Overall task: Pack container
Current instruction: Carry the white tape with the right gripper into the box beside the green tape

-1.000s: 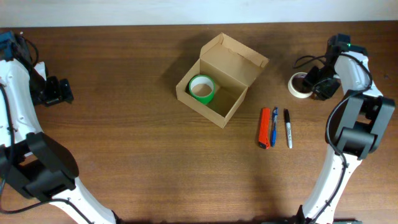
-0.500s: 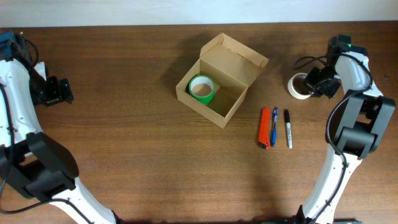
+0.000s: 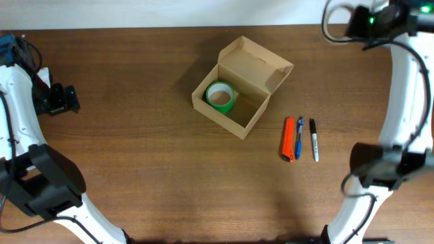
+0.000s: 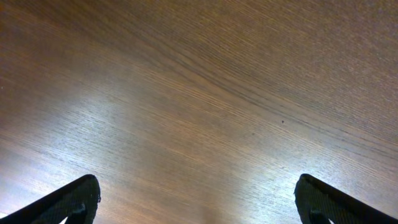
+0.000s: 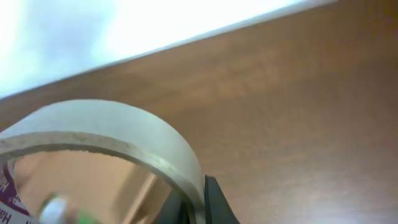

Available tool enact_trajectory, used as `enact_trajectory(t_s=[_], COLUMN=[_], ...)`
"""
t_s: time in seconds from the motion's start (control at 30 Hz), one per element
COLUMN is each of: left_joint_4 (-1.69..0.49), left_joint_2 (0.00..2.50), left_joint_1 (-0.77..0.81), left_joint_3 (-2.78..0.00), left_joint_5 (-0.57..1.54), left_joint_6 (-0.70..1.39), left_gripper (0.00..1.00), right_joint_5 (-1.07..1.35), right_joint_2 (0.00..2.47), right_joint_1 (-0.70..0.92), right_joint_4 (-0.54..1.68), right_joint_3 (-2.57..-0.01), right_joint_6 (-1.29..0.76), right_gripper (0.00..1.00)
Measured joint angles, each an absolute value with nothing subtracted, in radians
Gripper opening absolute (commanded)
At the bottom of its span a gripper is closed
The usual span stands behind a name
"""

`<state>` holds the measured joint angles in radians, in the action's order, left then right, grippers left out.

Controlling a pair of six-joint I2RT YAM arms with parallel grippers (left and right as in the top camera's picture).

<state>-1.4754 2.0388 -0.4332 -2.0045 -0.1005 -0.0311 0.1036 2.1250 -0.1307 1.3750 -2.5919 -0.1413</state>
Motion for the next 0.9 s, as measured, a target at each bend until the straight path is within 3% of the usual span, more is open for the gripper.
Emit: enact_trajectory(t_s=[0.2,0.47,0.9], left_joint_4=[-1.475,-1.475,-1.475], left_joint_2=[2.039,2.039,2.039], left_joint_1=[-0.433,-0.433,-0.433], left_joint_3=[-2.004,-2.004,-2.004], left_joint_5=[-0.101,-0.101,-0.101], left_joint_6=[-0.031,-0.031,-0.031], left_gripper=[1.00,1.00,1.00], right_joint_5=[0.027,-0.032,-0.045], right_joint_2=[2.048,2.082,2.096], right_joint_1=[0.099,0.318,0.364], right_joint_4=[1.565,1.565,1.353], right_joint_3=[-2.746,-2.667,-2.194], right_joint_6=[0.017,0.084,0.090], right_gripper=[0.04,0.04,0.04])
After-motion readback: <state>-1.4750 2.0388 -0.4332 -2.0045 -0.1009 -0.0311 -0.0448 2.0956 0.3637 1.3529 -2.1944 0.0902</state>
